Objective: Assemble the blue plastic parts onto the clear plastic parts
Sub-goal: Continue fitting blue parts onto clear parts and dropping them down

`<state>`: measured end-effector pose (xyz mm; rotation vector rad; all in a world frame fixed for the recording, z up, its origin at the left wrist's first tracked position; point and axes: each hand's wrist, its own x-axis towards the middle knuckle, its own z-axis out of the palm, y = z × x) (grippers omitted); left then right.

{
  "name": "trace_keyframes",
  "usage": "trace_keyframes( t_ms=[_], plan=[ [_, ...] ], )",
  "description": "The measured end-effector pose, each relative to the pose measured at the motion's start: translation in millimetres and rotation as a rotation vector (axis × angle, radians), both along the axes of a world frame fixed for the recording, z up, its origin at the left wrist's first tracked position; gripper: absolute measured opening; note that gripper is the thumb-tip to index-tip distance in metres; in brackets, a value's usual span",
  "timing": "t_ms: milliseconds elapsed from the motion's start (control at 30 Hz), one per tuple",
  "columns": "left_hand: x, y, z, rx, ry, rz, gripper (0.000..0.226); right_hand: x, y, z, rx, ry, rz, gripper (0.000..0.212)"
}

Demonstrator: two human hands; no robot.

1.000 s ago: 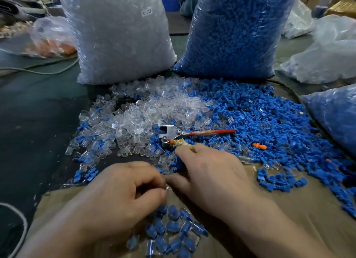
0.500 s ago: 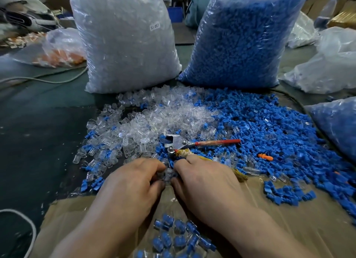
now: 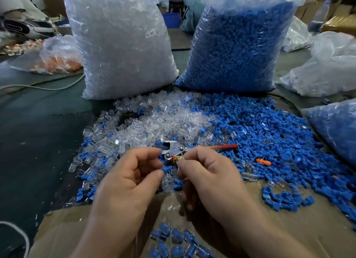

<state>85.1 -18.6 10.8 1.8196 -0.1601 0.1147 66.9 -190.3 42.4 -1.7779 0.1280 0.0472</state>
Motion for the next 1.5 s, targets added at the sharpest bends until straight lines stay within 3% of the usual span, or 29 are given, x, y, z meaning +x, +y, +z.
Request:
trace_keyframes(
  t_ms=[67, 167, 500, 767, 900, 1000, 1067, 1133, 1300, 1500],
  plan=[
    [-2.8, -3.4, 0.2, -0.002, -0.038, -0.023, 0.042, 0.3, 1.9, 0.5, 0.253, 0.094, 0.048, 0.014],
    [-4.0, -3.7, -2.9, 0.087, -0.077, -0.023, 0.057, 1.2, 4.6, 0.9, 0.409, 0.151, 0.096, 0.015],
    [-11.1, -10.0, 2.2, 0.106, -0.196, -0.041, 0.036, 3.2, 4.7, -3.1, 0.544, 0.158, 0.128, 0.014],
    [-7.5, -7.3, -2.6, 0.094, -0.226, 0.008, 0.04, 3.4, 3.0, -2.4, 0.669, 0.239, 0.13, 0.01],
    [-6.5, -5.5, -5.8, 0.026, -0.218, 0.021, 0.039, -0.2, 0.1, -1.6, 0.424, 0.145, 0.1, 0.012],
    [-6.3, -2.8, -5.6, 0.024, -0.202, 0.025, 0.049, -3.7, -3.8, -3.3, -0.116, -0.044, 0.077, 0.002],
    [-6.7, -1.9, -5.0, 0.048, -0.201, 0.021, 0.048, -4.7, -5.0, -3.0, -0.372, -0.177, 0.057, 0.009],
    [-6.9, -2.0, -4.3, 0.064, -0.202, 0.016, 0.05, -4.2, -5.6, -2.1, -0.465, -0.234, 0.049, 0.017],
    [-6.3, -5.2, -3.6, 0.041, -0.168, -0.017, 0.035, -5.3, -3.6, -3.1, -0.743, -0.47, 0.065, 0.01],
    [-6.4, -5.9, -2.8, 0.074, -0.151, -0.045, 0.037, -6.5, -1.0, -3.2, -0.69, -0.521, 0.147, 0.006]
  ],
)
